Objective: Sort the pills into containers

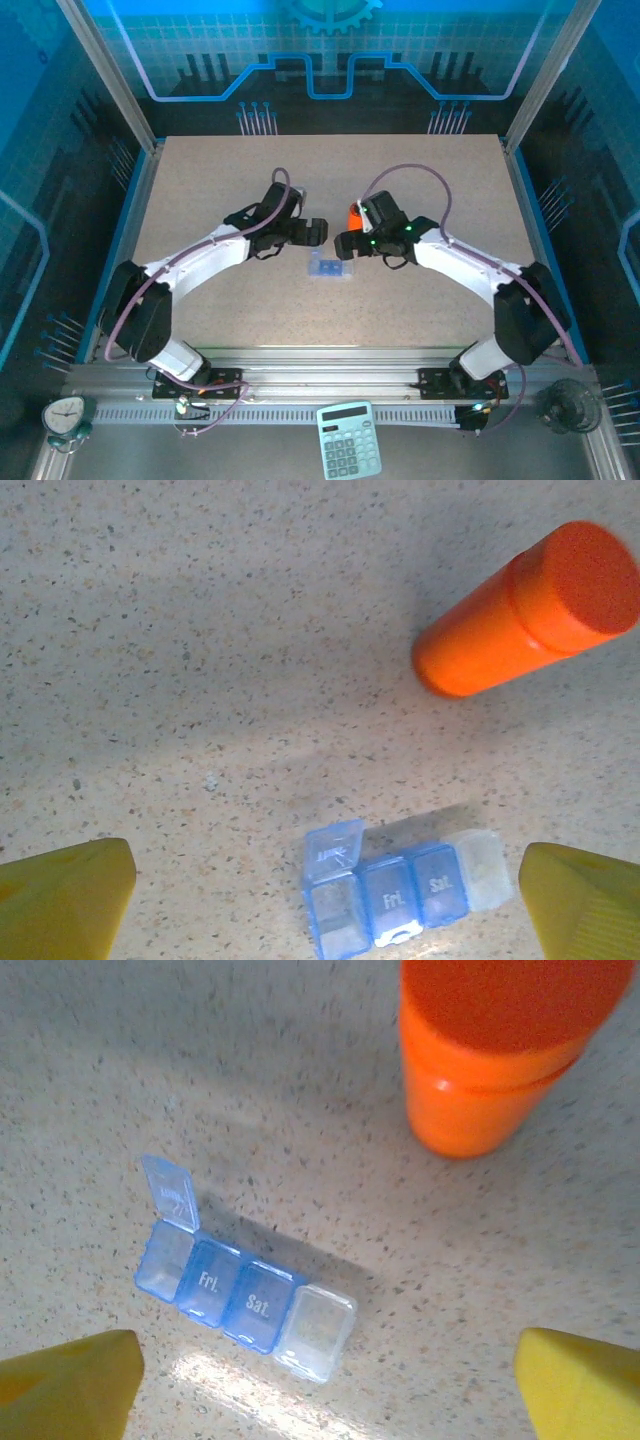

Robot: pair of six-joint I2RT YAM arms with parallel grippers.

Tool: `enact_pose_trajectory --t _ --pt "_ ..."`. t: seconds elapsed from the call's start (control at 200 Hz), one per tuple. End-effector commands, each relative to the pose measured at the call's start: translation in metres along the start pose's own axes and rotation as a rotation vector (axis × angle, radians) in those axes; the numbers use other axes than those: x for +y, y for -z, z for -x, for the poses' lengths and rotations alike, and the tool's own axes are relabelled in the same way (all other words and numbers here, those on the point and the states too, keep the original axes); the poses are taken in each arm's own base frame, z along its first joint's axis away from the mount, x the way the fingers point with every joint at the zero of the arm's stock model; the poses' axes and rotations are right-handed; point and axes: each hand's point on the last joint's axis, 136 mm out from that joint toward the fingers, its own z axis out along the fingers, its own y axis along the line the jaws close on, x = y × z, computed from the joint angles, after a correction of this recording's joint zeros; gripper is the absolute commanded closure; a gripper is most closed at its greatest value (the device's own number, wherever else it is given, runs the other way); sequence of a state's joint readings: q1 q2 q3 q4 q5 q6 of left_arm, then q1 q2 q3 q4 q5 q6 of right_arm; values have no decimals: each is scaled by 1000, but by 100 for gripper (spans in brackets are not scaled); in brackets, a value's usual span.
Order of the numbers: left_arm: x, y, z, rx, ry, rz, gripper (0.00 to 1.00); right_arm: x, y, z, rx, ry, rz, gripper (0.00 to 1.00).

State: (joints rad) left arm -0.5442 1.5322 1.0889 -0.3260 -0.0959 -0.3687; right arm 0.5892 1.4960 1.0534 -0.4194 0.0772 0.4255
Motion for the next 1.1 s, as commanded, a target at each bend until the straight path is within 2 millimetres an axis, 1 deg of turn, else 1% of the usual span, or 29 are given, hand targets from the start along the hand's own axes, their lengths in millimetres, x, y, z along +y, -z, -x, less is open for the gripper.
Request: enact_pose_trajectory --t 0.0,0.095,0.23,0.345,0.435,0.47,0.515,0.62,0.715,0.74,0.75,0.765,0.861,0.956,1.096 --pt "0 6 -12 3 45 -39 1 -30 18 2 -24 -20 -125 0" --pt "3 7 -24 6 64 -54 1 -49 25 2 -37 -45 -174 0" --pt "4 2 -43 26 95 -90 1 -65 28 -3 -31 -77 -195 0" --pt "7 -6 -59 50 120 -106 1 -72 30 -6 -31 -74 -219 0" --pt "8 -12 -67 62 136 -117 1 -78 32 -7 -35 -94 -250 0" --pt "8 -15 -71 70 141 -122 1 -77 31 -7 -26 -80 -241 0" --pt "7 -17 -73 75 145 -132 1 -75 29 -11 -9 -49 -229 0" --pt "3 -24 -76 86 162 -147 1 -85 25 -19 -13 -72 -256 0" --pt "-1 -28 -79 95 164 -157 1 -90 23 -26 -21 -157 -191 0" --pt "-2 -30 -80 99 164 -158 1 -90 25 -23 -30 -184 -162 0" --pt "-4 -30 -80 99 163 -161 1 -92 23 -30 -14 -196 -153 0" --pt "-4 -32 -80 102 164 -160 1 -92 22 -34 -4 -211 -136 0" --pt "-8 -37 -83 117 161 -159 1 -94 21 -41 -7 -291 -46 0" --pt "-14 -43 -85 129 152 -162 1 -94 22 -45 -26 -330 13 0" --pt "-24 -50 -86 142 143 -168 1 -97 27 -47 -43 -349 33 0"
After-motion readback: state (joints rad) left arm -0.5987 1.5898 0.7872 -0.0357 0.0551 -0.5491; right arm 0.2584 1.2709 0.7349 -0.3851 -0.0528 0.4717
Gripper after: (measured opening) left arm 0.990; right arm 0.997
